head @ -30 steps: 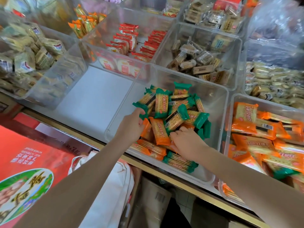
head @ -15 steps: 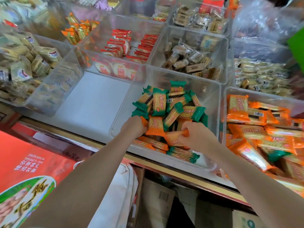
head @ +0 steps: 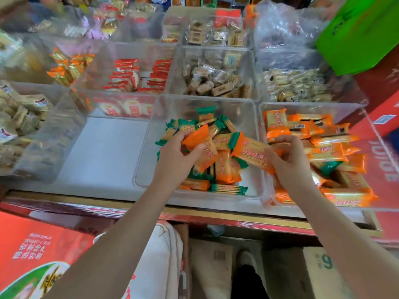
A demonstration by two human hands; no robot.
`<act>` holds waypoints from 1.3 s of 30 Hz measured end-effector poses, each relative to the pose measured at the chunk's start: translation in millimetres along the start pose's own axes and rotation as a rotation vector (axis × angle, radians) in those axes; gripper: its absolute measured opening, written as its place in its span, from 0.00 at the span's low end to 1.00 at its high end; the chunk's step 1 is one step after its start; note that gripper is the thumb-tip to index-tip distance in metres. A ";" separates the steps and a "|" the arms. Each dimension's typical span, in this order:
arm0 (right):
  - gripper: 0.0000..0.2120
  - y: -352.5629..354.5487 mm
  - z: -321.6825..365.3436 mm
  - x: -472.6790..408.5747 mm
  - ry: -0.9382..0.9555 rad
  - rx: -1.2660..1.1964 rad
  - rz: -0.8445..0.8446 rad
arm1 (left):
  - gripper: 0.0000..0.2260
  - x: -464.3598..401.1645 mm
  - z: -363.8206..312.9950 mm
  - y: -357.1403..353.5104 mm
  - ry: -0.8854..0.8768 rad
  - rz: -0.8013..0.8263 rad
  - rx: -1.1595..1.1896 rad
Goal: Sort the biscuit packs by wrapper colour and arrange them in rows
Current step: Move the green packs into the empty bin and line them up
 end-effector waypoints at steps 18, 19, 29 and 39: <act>0.06 138.8 -79.5 -99.4 0.268 0.829 0.385 | 0.20 -15.4 -92.1 -205.3 -0.033 0.279 -0.098; 0.06 143.9 -84.5 -102.3 0.286 0.871 0.398 | 0.20 -18.0 -91.6 -211.9 -0.029 0.266 -0.143; 0.29 146.7 -111.8 -93.3 0.613 1.235 0.473 | 0.18 -20.6 -88.0 -224.7 -0.161 0.128 -0.443; 0.25 127.8 -115.8 -98.3 0.536 1.339 0.397 | 0.11 0.4 -105.0 -235.5 -0.364 0.091 -0.437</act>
Point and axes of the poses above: each hand's wrist, its own x-axis away from the middle knuckle, its own y-axis out of the back of the hand, z = x × y, the point moved 6 cm from there along -x, towards the middle knuckle, and after that the axes turned 2 degrees about z, right-handed, at the moved point
